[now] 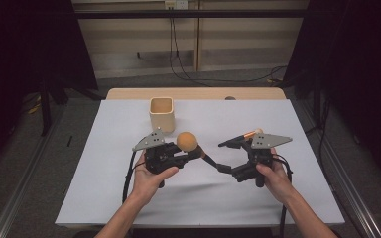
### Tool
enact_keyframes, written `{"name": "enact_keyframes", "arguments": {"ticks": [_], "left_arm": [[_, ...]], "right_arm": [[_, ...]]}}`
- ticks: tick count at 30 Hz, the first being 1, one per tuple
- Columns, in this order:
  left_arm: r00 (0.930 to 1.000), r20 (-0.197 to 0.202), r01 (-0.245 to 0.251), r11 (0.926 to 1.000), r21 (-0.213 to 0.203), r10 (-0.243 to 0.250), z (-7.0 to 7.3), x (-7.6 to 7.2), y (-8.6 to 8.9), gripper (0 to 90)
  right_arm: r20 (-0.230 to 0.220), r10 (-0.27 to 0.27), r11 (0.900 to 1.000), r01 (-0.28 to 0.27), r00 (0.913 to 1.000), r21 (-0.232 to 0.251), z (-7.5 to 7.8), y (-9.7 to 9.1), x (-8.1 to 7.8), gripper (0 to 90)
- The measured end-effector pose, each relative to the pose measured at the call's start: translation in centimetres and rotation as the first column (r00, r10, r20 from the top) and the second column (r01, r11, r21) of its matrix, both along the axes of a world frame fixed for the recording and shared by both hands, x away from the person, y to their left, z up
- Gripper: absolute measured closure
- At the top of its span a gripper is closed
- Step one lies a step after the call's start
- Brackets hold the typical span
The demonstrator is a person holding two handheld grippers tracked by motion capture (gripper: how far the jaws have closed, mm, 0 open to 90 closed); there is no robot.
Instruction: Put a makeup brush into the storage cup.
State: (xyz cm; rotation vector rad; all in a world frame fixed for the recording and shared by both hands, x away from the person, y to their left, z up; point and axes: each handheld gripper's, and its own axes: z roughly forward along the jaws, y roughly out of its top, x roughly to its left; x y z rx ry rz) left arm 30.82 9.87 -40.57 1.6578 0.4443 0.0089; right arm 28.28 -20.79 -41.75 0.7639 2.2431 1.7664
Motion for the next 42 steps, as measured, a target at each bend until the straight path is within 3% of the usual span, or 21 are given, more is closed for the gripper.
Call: {"name": "enact_keyframes", "arguments": {"ticks": [5,10,12,14,16,18,24,27,33,37,39,42], "left_arm": [[1.0,-0.007,-0.003,1.0,0.009,0.003,0.2,0.2,0.2,66.5],[1.0,-0.005,-0.009,0.9996,0.028,0.009,0.3,0.2,0.6,66.5],[0.9999,-0.007,-0.015,0.9993,0.033,0.015,0.4,0.2,0.8,66.5],[0.9998,-0.005,-0.02,0.9991,0.037,0.02,0.5,0.3,1.2,66.5],[0.9997,-0.008,-0.024,0.999,0.039,0.025,0.6,0.5,1.5,66.5],[0.9995,-0.014,-0.029,0.9982,0.053,0.029,0.7,0.6,1.8,66.5],[0.9981,-0.026,-0.055,0.9964,0.064,0.057,1.2,1.2,3.2,66.5],[0.9972,-0.024,-0.069,0.995,0.072,0.071,1.5,1.5,3.9,66.5],[0.995,-0.026,-0.094,0.9926,0.077,0.096,2.2,2.1,4.9,66.5],[0.9935,-0.033,-0.106,0.9904,0.09,0.109,2.4,2.8,5.7,66.5],[0.9919,-0.039,-0.117,0.9889,0.091,0.121,2.5,3.2,6.2,66.5],[0.9893,-0.04,-0.136,0.9864,0.092,0.14,2.8,3.5,6.8,66.5]], "right_arm": [[0.016,-0.065,0.9979,0.064,0.9978,0.008,-0.2,-1.3,-0.6,6.6],[0.014,-0.143,0.9885,0.144,0.9895,-0.047,-1.1,-2.1,-1.7,5.1],[0.015,-0.166,0.985,0.167,0.9859,-0.044,-1.0,-2.4,-2.0,4.4],[0.035,-0.196,0.9799,0.197,0.9799,-0.028,-0.9,-2.9,-2.2,3.1],[0.085,-0.239,0.9707,0.24,0.9674,-0.007,-0.9,-3.2,-2.4,2.8],[0.075,-0.254,0.9673,0.252,0.9644,0.027,-1.0,-3.5,-2.5,2.6],[0.116,-0.309,0.9507,0.31,0.9439,0.015,-1.4,-4.7,-3.3,1.7],[0.102,-0.306,0.9517,0.307,0.9465,0.006,-1.6,-5.4,-3.8,1.8],[0.092,-0.35,0.9366,0.35,0.9323,0.01,-2.0,-6.5,-4.4,1.8],[0.084,-0.394,0.9185,0.395,0.9153,0.0,-2.4,-7.2,-4.8,1.6],[0.115,-0.407,0.9115,0.411,0.9063,-0.017,-2.7,-7.5,-5.1,1.0],[0.102,-0.425,0.9034,0.429,0.8995,-0.017,-2.9,-8.0,-5.5,0.6]]}}
